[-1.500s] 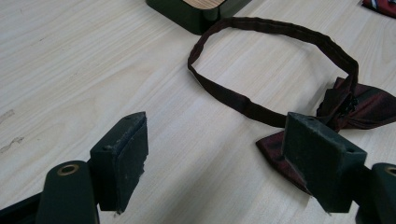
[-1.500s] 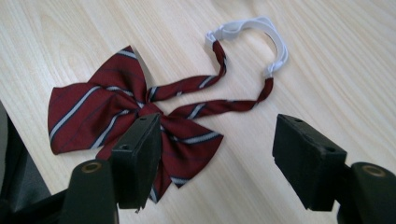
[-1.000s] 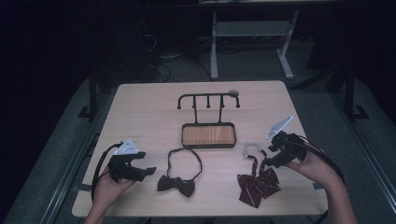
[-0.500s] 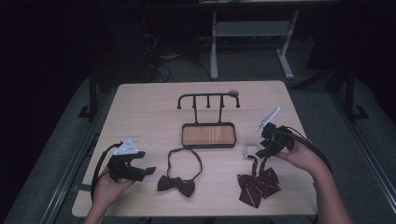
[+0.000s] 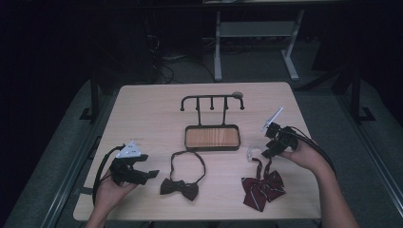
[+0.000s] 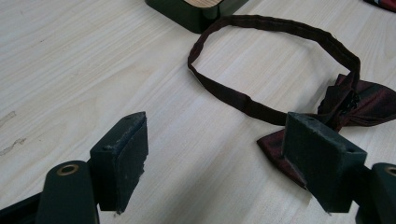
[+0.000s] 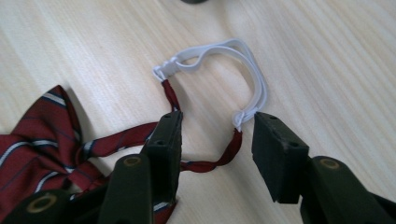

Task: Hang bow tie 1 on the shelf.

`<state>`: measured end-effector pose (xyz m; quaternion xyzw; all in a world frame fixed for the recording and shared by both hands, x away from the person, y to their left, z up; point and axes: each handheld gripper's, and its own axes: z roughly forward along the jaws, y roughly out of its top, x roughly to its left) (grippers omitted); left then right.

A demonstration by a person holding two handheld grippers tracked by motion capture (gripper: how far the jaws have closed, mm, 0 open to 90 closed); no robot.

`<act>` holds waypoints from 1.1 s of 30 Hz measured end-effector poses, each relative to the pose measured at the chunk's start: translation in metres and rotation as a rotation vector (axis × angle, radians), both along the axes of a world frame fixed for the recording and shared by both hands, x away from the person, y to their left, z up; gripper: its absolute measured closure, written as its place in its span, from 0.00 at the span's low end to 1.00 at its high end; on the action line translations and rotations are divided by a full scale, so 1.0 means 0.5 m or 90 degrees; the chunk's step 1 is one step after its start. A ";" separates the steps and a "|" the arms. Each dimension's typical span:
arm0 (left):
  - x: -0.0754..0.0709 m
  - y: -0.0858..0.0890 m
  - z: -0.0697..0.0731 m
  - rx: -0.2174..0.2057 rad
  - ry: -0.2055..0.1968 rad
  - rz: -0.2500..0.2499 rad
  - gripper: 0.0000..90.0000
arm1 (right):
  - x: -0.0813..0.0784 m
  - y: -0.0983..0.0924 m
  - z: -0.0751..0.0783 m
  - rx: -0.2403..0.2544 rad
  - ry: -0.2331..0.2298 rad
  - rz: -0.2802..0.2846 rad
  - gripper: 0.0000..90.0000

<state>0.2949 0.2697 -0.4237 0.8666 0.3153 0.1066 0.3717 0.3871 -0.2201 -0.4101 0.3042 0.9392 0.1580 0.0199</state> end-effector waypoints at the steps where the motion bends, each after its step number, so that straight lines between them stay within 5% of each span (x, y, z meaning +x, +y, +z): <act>1: 0.000 0.000 0.000 -0.001 0.001 0.001 0.25 | 0.002 0.000 -0.002 -0.001 0.000 0.000 0.61; 33: 0.001 0.000 -0.001 -0.003 0.005 -0.003 0.25 | 0.036 0.010 -0.058 -0.075 0.067 -0.010 0.90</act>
